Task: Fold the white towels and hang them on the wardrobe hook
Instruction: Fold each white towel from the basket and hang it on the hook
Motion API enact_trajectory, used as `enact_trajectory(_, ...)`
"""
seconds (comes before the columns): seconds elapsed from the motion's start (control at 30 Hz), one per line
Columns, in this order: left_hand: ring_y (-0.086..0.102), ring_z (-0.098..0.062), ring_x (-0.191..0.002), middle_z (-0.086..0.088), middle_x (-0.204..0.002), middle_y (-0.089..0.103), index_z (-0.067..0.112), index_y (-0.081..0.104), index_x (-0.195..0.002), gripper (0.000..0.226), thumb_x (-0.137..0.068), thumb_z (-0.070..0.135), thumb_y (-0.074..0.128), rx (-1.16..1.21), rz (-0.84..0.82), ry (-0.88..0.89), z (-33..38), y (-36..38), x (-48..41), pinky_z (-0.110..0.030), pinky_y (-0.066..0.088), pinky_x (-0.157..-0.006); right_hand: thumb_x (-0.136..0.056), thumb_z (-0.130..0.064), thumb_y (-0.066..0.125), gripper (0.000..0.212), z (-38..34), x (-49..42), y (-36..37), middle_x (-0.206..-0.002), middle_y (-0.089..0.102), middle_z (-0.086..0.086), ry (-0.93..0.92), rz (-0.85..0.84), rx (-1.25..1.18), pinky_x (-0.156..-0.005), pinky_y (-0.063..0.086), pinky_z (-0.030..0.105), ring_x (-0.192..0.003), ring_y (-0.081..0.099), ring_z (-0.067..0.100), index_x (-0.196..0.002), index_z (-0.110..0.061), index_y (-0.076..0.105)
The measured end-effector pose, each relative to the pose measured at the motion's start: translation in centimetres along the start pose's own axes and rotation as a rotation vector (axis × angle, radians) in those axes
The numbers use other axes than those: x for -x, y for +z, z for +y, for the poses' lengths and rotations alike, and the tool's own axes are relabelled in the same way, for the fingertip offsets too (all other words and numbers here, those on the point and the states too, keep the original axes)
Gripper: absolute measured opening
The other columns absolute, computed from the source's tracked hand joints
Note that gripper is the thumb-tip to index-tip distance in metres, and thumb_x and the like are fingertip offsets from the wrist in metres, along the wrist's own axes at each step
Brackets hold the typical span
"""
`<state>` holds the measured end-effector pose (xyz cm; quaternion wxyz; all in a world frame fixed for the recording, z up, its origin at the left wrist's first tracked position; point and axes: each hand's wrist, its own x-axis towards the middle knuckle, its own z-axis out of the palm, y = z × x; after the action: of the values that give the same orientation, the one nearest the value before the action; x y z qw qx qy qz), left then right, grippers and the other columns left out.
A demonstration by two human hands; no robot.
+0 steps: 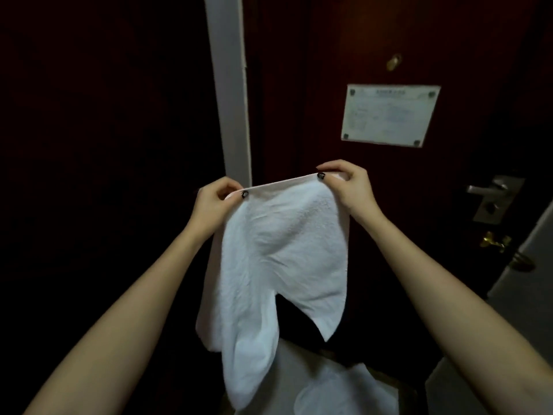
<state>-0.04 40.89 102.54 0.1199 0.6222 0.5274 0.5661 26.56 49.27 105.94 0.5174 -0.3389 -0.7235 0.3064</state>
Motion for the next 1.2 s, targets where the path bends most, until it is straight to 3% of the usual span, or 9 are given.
enact_trajectory(0.1, 0.059, -0.003, -0.075, 0.007, -0.079, 0.066, 0.020, 0.067, -0.080, 0.012, -0.087, 0.009, 0.067, -0.031, 0.147, 0.006, 2.6, -2.7, 4.0, -0.018, 0.046, -0.071, -0.085, -0.002, 0.068, 0.012, -3.9, 0.2, 0.7, -0.082, 0.068, -0.010, -0.061, -0.089, -0.115, -0.072, 0.043, 0.006, -0.075, 0.060, -0.011, -0.088, -0.014, 0.072)
enact_trajectory(0.27, 0.059, -0.004, -0.074, 0.005, -0.077, 0.065, 0.017, 0.064, -0.078, 0.015, -0.086, 0.004, 0.066, -0.002, 0.442, -0.091, 5.6, -7.2, 12.4, -0.023, 0.047, -0.072, -0.086, -0.007, 0.068, 0.014, -10.5, 2.9, 5.5, -0.079, 0.067, -0.012, -0.176, -0.384, -0.207, -0.068, 0.047, 0.014, -0.072, 0.060, -0.005, -0.084, -0.020, 0.070)
enact_trajectory(0.43, 0.067, -0.013, -0.091, -0.003, -0.091, 0.070, 0.013, 0.061, -0.096, 0.023, -0.082, -0.003, 0.068, 0.060, 0.663, -0.036, 11.2, -9.8, 18.5, -0.022, 0.049, -0.084, -0.090, -0.006, 0.060, 0.010, -15.8, 8.4, 11.8, -0.082, 0.059, -0.015, -0.340, -0.560, -0.266, -0.070, 0.039, 0.007, -0.073, 0.053, -0.009, -0.093, -0.015, 0.062)
enact_trajectory(0.53, 0.066, -0.016, -0.099, -0.005, -0.100, 0.070, 0.022, 0.058, -0.109, 0.039, -0.080, -0.001, 0.070, 0.054, 0.635, -0.011, 14.2, -10.9, 21.4, -0.025, 0.049, -0.089, -0.090, 0.000, 0.058, 0.017, -18.5, 11.7, 14.7, -0.075, 0.055, -0.009, -0.353, -0.682, -0.375, -0.060, 0.039, 0.012, -0.062, 0.048, -0.004, -0.103, -0.011, 0.054)
enact_trajectory(0.7, 0.065, -0.008, -0.096, 0.017, -0.099, 0.069, 0.023, 0.049, -0.127, 0.053, -0.083, 0.002, 0.070, -0.011, 0.568, -0.093, 16.9, -14.7, 27.0, -0.026, 0.052, -0.087, -0.086, 0.001, 0.063, 0.029, -23.9, 17.2, 18.7, -0.060, 0.060, -0.006, -0.293, -0.881, -0.534, -0.050, 0.044, 0.019, -0.055, 0.056, 0.007, -0.104, -0.018, 0.050)
enact_trajectory(0.77, 0.066, -0.009, -0.094, 0.013, -0.094, 0.070, 0.021, 0.047, -0.129, 0.054, -0.083, 0.004, 0.070, -0.037, 0.574, -0.120, 18.0, -16.8, 29.7, -0.028, 0.053, -0.088, -0.086, -0.001, 0.066, 0.031, -25.8, 19.3, 20.0, -0.065, 0.067, -0.003, -0.270, -0.935, -0.549, -0.054, 0.049, 0.022, -0.061, 0.063, 0.010, -0.104, -0.020, 0.050)
enact_trajectory(0.93, 0.068, -0.018, -0.098, -0.005, -0.107, 0.069, 0.034, 0.050, -0.125, 0.050, -0.085, 0.015, 0.071, -0.004, 0.596, -0.179, 20.9, -22.4, 36.6, -0.027, 0.056, -0.079, -0.088, 0.007, 0.059, 0.037, -30.2, 25.0, 23.1, -0.081, 0.069, 0.010, -0.209, -1.148, -0.634, -0.062, 0.052, 0.026, -0.071, 0.066, 0.018, -0.114, -0.018, 0.050)
enact_trajectory(1.03, 0.067, -0.012, -0.093, 0.003, -0.105, 0.068, 0.029, 0.055, -0.121, 0.043, -0.084, 0.014, 0.072, -0.099, 0.623, -0.185, 22.3, -25.2, 39.9, -0.024, 0.055, -0.074, -0.086, 0.005, 0.063, 0.038, -32.8, 29.0, 24.9, -0.075, 0.071, 0.005, -0.205, -1.105, -0.652, -0.061, 0.053, 0.024, -0.069, 0.069, 0.015, -0.114, -0.018, 0.051)
enact_trajectory(1.2, 0.064, -0.014, -0.100, 0.002, -0.113, 0.066, 0.028, 0.061, -0.115, 0.041, -0.082, 0.005, 0.071, -0.164, 0.692, -0.137, 24.1, -29.6, 44.7, -0.027, 0.053, -0.082, -0.089, 0.004, 0.061, 0.036, -35.7, 35.5, 27.6, -0.083, 0.068, 0.012, -0.114, -0.971, -0.792, -0.071, 0.056, 0.032, -0.080, 0.068, 0.022, -0.119, -0.013, 0.050)
